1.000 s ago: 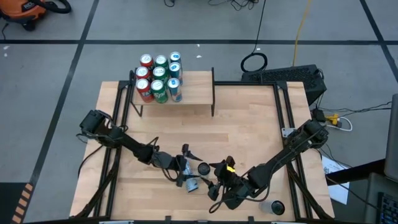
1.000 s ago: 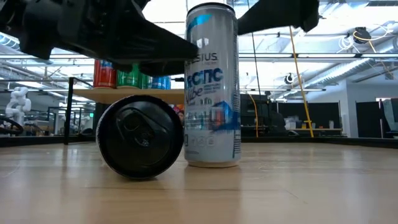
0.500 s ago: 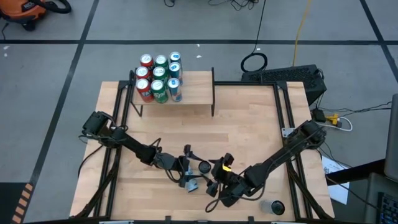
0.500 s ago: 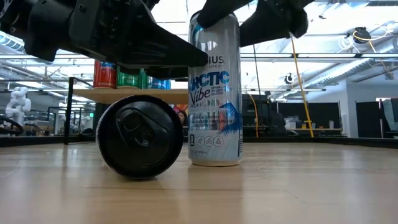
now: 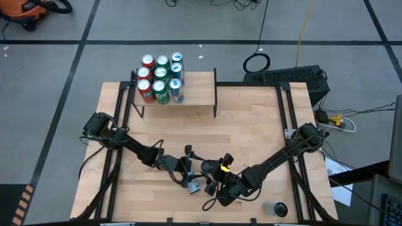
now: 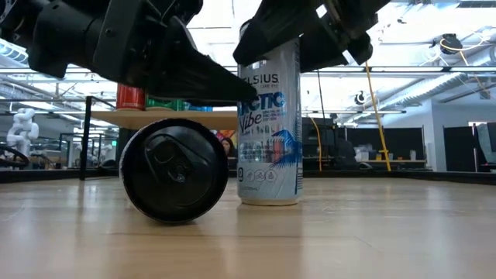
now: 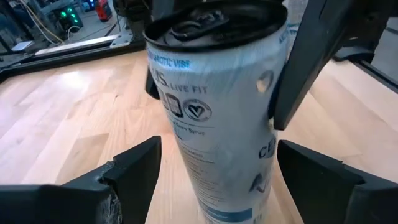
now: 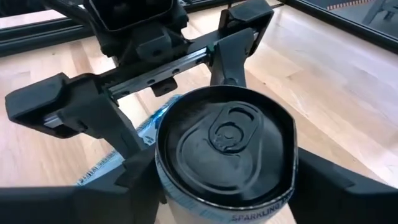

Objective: Place canned beverage on shelf
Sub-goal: Put the center black soda can on the shelf

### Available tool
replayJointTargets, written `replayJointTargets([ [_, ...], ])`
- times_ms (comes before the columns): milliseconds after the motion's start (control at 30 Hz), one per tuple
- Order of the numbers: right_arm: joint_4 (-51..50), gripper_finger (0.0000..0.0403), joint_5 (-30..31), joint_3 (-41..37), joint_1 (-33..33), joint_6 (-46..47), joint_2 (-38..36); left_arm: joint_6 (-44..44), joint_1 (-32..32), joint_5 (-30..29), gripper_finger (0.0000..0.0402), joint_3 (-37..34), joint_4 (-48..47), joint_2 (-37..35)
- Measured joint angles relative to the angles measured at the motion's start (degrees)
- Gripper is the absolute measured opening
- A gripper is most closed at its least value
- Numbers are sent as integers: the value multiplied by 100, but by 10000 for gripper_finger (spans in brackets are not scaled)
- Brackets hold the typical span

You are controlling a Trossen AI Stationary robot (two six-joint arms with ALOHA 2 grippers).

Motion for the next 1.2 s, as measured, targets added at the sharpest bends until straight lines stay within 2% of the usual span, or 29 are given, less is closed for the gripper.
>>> replayJointTargets([
  [67, 10, 237, -10, 0, 2, -34, -2, 0, 0, -3, 312, 0, 10, 0],
  [267, -178, 235, -138, -3, -6, -612, -186, 4, 14, -48, 312, -2, -433, -301],
  [400, -640, 240, -275, -6, -265, -1201, -782, 2, 24, -394, 312, -4, -1308, -769],
  [500, -766, 240, -395, -5, -692, -2037, -1351, 1, 24, -699, 312, -50, -1856, -1136],
  [600, -549, 239, -1323, -4, -1368, -2992, -1868, -63, 53, -875, 312, -315, -1799, -1444],
  [767, 322, 239, -2790, -4, -2733, -4364, -2411, -306, 337, -910, 312, -1092, -590, -1729],
  [867, 374, 239, -3510, 185, -3564, -4894, -2559, -417, 495, -896, 312, -1388, -203, -1725],
  [1067, 290, 239, -5184, 736, -5056, -5478, -2360, -457, 734, -778, 312, -1416, -289, -1722],
  [1200, 302, 239, -6030, 1163, -5794, -5728, -1944, -452, 843, -727, 312, -1419, -277, -1722],
])
